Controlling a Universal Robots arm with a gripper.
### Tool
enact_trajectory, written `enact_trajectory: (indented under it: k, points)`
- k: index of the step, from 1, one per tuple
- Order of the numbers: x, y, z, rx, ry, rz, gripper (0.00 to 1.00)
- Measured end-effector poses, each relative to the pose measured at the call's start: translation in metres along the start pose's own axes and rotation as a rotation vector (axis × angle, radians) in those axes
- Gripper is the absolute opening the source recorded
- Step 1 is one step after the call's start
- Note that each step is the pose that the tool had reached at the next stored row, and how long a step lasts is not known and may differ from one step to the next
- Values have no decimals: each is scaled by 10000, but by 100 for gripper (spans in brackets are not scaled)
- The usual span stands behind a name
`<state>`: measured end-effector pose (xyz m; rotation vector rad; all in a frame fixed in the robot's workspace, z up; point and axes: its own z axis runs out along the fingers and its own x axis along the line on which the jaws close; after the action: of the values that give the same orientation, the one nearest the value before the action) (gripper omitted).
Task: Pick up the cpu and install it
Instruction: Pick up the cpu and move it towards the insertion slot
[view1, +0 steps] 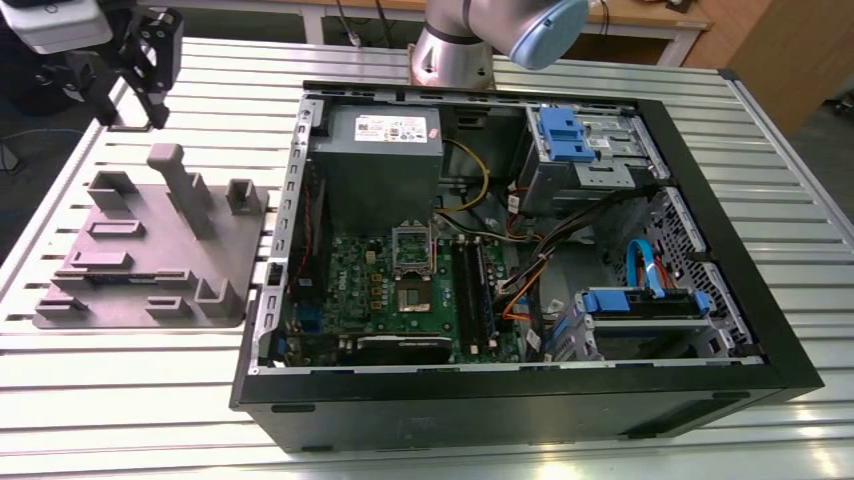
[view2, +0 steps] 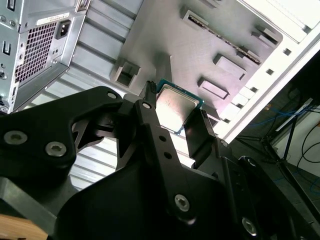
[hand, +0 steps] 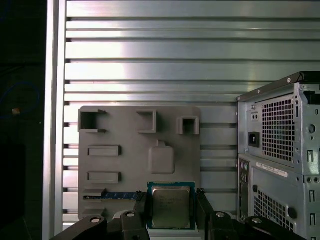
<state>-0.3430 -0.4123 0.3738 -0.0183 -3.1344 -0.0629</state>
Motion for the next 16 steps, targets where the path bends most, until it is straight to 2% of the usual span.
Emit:
enact_trajectory:
  k: [16]
  points:
    - [-39,0,0,0,0,0,47]
